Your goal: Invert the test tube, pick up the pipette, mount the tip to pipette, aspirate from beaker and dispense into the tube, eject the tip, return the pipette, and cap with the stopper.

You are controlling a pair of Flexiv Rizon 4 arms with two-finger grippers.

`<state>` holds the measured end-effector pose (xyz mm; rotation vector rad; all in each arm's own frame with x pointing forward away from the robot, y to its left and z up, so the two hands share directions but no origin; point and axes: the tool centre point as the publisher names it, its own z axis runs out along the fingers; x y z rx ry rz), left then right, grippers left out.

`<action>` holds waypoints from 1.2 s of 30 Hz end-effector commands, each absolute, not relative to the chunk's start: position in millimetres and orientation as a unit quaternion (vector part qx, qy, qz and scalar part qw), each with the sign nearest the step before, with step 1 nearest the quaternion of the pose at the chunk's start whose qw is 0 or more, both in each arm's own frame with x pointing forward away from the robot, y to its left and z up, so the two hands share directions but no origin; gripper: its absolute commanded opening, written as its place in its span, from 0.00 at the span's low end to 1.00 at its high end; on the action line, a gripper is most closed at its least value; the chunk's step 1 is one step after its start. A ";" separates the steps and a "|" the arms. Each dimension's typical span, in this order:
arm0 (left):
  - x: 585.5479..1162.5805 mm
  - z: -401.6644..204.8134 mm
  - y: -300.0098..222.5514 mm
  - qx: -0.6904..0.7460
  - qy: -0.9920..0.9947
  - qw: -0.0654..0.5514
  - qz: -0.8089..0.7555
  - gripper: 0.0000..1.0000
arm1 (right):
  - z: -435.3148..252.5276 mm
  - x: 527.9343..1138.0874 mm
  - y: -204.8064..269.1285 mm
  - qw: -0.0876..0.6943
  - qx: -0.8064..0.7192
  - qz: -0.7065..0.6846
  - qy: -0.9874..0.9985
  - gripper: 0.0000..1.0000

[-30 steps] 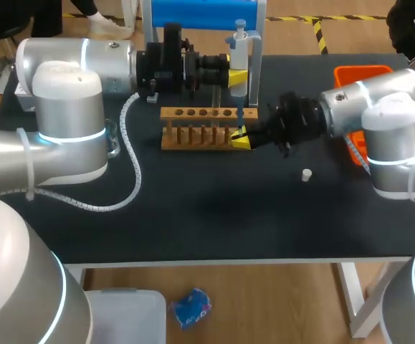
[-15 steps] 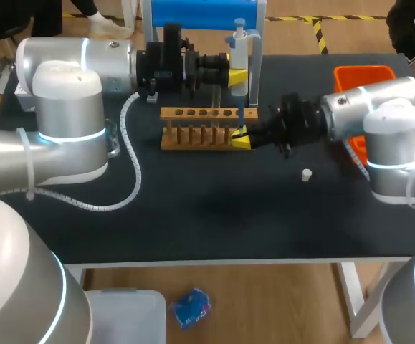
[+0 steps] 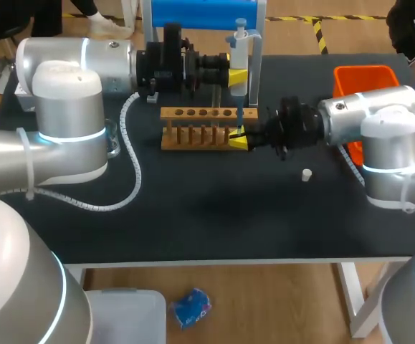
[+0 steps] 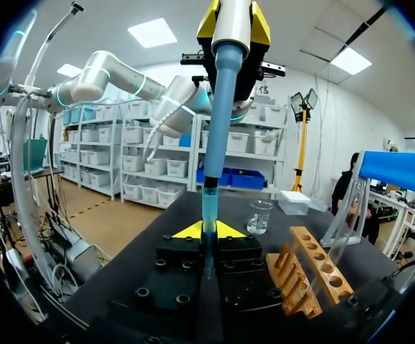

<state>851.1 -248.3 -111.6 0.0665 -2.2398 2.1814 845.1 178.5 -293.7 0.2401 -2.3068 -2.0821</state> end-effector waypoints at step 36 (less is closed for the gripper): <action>851.5 -113.7 -248.3 0.021 -0.715 0.007 0.699 0.00 | -284.3 847.8 179.0 0.007 0.074 -0.684 -0.725 0.00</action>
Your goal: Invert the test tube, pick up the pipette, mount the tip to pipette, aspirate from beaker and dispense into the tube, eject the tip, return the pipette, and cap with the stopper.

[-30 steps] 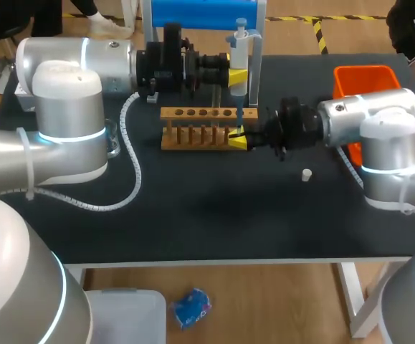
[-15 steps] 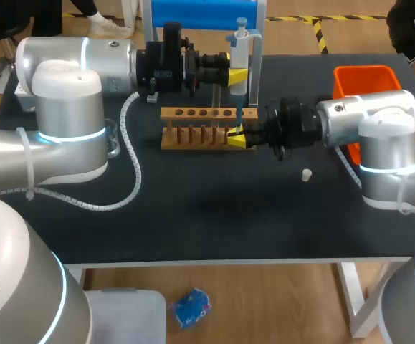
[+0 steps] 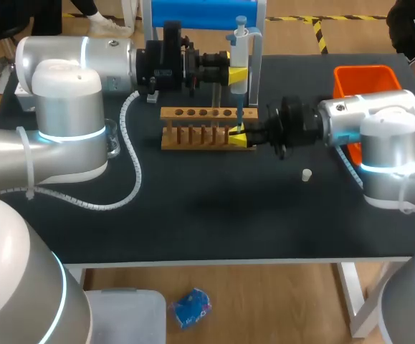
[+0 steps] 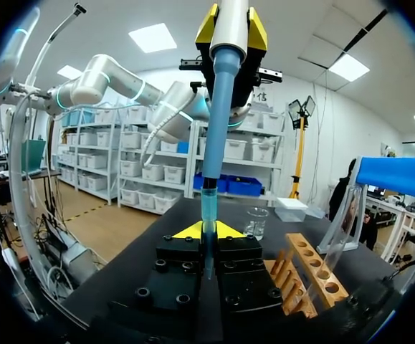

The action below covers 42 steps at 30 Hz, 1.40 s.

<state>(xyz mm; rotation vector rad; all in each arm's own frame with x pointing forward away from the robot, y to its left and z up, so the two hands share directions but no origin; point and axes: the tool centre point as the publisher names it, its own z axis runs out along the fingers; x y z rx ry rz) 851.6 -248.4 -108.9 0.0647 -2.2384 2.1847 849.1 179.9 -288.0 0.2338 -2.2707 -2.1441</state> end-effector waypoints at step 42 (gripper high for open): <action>851.5 -113.7 -248.3 0.021 -0.715 0.007 0.699 0.00 | -267.7 855.1 175.3 0.001 0.085 -0.662 -0.745 0.00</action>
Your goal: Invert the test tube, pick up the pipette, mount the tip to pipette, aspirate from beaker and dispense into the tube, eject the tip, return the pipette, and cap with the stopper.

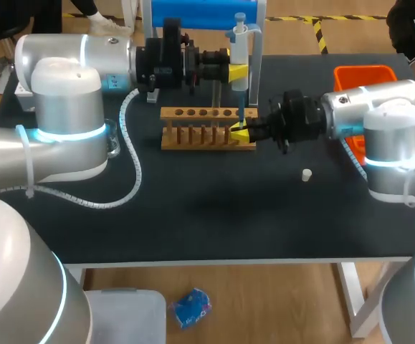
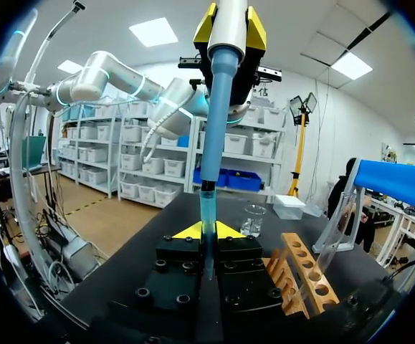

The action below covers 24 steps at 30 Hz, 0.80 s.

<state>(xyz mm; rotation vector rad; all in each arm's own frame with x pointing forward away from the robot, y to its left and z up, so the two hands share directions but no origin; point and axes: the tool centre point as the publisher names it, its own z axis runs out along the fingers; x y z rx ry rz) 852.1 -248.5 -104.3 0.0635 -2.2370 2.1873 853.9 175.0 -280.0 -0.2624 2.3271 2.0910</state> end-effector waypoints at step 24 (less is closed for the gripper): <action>851.5 -113.7 -248.3 0.021 -0.715 0.007 0.699 0.00 | -264.6 857.5 176.3 -0.013 -0.078 0.662 0.745 0.00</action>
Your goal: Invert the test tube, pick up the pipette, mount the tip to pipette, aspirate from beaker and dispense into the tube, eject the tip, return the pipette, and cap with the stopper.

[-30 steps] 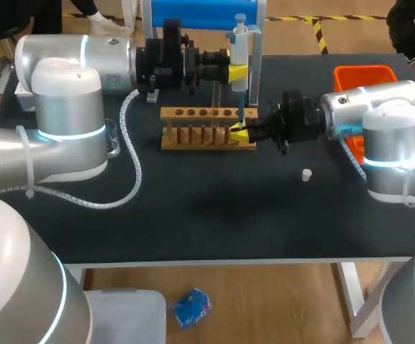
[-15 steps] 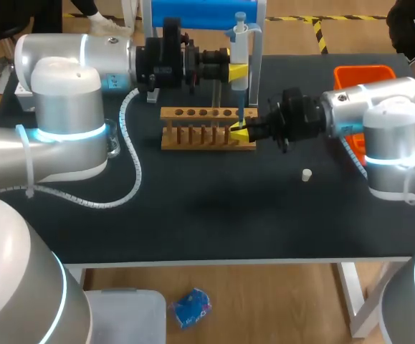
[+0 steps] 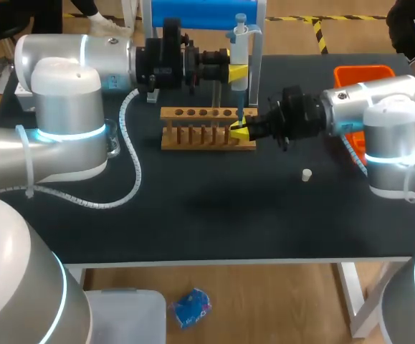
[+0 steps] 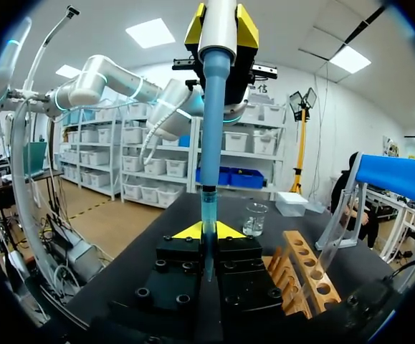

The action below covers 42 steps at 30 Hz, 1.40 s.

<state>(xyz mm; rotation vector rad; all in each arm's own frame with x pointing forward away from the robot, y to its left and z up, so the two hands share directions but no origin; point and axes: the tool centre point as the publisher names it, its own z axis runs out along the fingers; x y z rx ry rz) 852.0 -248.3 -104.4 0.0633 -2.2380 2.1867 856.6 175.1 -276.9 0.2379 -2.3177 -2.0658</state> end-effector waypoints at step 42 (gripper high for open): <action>849.8 -102.6 -175.5 0.056 -0.736 -0.062 0.672 0.00 | -283.1 830.7 149.3 0.085 0.029 -0.610 -0.787 1.00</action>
